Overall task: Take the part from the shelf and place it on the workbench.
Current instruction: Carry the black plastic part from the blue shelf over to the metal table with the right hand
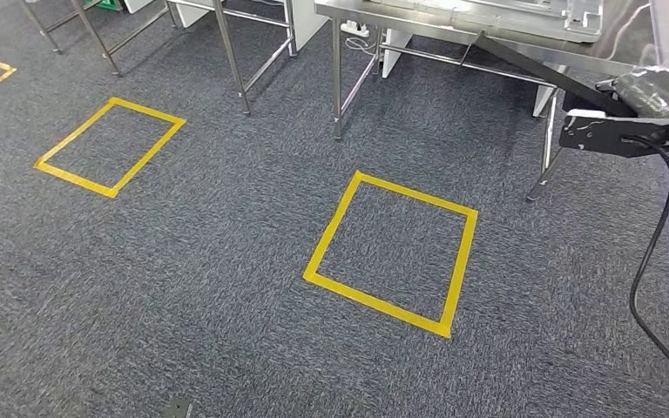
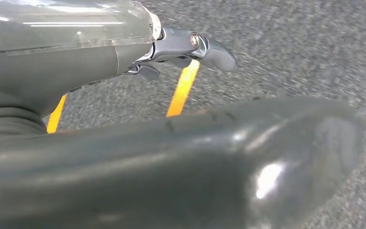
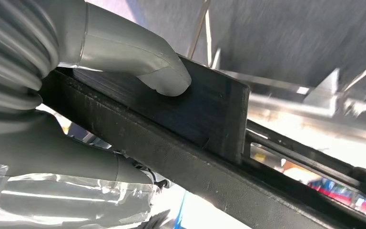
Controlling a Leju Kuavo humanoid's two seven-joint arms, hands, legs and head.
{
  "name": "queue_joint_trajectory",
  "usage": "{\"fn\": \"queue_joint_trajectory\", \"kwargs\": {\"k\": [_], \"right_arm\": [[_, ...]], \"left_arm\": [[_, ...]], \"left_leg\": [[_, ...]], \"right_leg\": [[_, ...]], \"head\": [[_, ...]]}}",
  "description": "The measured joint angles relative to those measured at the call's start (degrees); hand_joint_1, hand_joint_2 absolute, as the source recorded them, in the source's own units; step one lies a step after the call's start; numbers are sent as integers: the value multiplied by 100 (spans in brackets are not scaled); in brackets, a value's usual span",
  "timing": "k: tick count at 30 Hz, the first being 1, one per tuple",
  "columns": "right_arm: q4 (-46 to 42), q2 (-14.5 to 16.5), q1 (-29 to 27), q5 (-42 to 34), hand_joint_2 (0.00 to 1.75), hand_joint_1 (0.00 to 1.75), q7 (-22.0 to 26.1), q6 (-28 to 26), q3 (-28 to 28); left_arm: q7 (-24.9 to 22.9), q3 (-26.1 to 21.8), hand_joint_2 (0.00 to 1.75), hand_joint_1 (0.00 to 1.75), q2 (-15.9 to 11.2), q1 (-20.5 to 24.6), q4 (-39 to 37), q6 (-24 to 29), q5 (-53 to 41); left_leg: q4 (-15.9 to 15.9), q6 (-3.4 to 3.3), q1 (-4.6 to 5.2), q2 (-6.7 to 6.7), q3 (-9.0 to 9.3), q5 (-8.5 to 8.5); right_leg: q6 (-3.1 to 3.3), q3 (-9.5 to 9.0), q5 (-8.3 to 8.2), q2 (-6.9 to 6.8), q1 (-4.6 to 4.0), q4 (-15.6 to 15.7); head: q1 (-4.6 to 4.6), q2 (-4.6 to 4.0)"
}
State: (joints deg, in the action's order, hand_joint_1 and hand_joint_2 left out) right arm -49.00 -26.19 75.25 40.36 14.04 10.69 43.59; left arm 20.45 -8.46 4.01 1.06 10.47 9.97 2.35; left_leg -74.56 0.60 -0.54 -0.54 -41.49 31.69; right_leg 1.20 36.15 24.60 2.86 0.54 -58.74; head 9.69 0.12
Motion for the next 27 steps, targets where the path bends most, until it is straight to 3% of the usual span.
{"fn": "queue_joint_trajectory", "kwargs": {"k": [2, 3, 5, 8, 9, 11, 13, 14, 15, 16, 19, 20, 21, 23, 25, 26, 27], "right_arm": [[85, 73, -8, 17, 175, 175, -26, -279, 32], [131, 107, -7, 3, 175, 175, -46, -386, 38], [223, 163, -15, -64, 175, 175, -113, -535, 40], [310, 214, -63, -221, 175, 175, -197, -664, 15], [328, 236, -73, -294, 175, 175, -226, -710, -17], [365, 297, -110, -462, 175, 175, -300, -807, -119], [399, 375, -210, -588, 175, 175, -361, -877, -225], [418, 415, -277, -625, 175, 175, -380, -899, -266], [435, 447, -336, -643, 175, 175, -391, -909, -295], [453, 476, -384, -655, 175, 175, -400, -918, -323], [504, 550, -466, -686, 175, 175, -414, -965, -406], [515, 577, -492, -692, 175, 175, -420, -979, -425], [520, 614, -509, -695, 175, 175, -425, -988, -440], [505, 685, -524, -695, 175, 175, -435, -997, -474], [488, 748, -525, -692, 175, 175, -434, -1006, -508], [490, 780, -547, -686, 175, 175, -434, -1009, -516], [506, 808, -587, -676, 175, 175, -434, -1012, -520]], "left_arm": [[5, -3, 0, 0, -9, 7, 0, 4, -1], [5, -4, 0, 0, -15, 11, 0, 8, -1], [-3, -5, 0, 0, -24, 20, 0, 16, -4], [-23, -7, 0, 0, -18, 29, 0, 19, -11], [-29, -7, 0, 0, -16, 29, 0, 19, -15], [-39, -8, 0, 0, -16, 21, 0, 16, -21], [-49, -8, 0, 0, -15, 8, 0, 7, -25], [-53, -8, 0, 0, -13, -1, 0, 3, -27], [-56, -8, 0, 0, -9, -9, 0, 1, -27], [-58, -8, 0, 0, -5, -17, 0, -1, -28], [-59, -9, 0, 0, -1, -26, -10, -5, -32], [-58, -9, 0, 0, -2, -21, -13, -8, -31], [-58, -10, 0, 0, -3, -10, -14, -11, -32], [-54, -10, 0, 0, -6, 15, -13, -17, -32], [-49, -10, 0, 0, -4, 42, -14, -20, -33], [-49, -9, 0, 0, -2, 44, -14, -19, -32], [-51, -9, 0, 0, 0, 41, -15, -17, -30]], "left_leg": [[783, -98, 35, 33, 317, -435], [1156, -137, 52, 52, 485, -558], [1555, -193, 80, 77, 662, -590], [1690, -264, 69, 57, 805, -562], [1714, -288, 62, 54, 872, -553], [1739, -314, 54, 54, 980, -492], [1741, -306, 42, 53, 1106, -382], [1741, -291, 34, 53, 1193, -310], [1741, -274, 26, 53, 1293, -231], [1742, -254, 21, 52, 1405, -139], [1776, -168, 26, 34, 1668, 122], [1818, -129, 31, 19, 1746, 176], [1842, -89, 36, 5, 1820, 183], [1632, -19, 30, -6, 1782, 46], [919, 42, 10, 6, 1347, -166], [530, 65, -1, 10, 1052, -157], [236, 82, -4, 10, 778, -12]], "right_leg": [[-17, -81, 50, 73, -27, -2], [-37, -107, 78, 103, -37, -6], [-99, -135, 103, 137, -40, -17], [-200, -132, 112, 58, -29, -114], [-223, -58, 162, -24, -25, -252], [-271, 302, 335, -183, -7, -831], [-309, 761, 539, -224, 25, -1412], [-322, 904, 587, -235, 41, -1491], [-337, 962, 550, -250, 57, -1383], [-341, 947, 378, -275, 69, -1103], [-272, 781, -600, -380, 27, -121], [-228, 746, -752, -378, 4, 5], [-188, 712, -698, -347, -15, 15], [-104, 586, -574, -287, 10, 44], [-41, 415, -434, -250, 29, 76], [-20, 318, -351, -237, 27, 88], [-5, 209, -260, -228, 24, 94]], "head": [[0, 0], [0, 0], [0, 0], [-1, 1], [-1, 1], [-1, 0], [-1, 0], [-1, 0], [-1, 0], [-1, 0], [7, 0], [9, 1], [13, 2], [13, 2], [16, 1], [15, 0], [16, 1]]}}
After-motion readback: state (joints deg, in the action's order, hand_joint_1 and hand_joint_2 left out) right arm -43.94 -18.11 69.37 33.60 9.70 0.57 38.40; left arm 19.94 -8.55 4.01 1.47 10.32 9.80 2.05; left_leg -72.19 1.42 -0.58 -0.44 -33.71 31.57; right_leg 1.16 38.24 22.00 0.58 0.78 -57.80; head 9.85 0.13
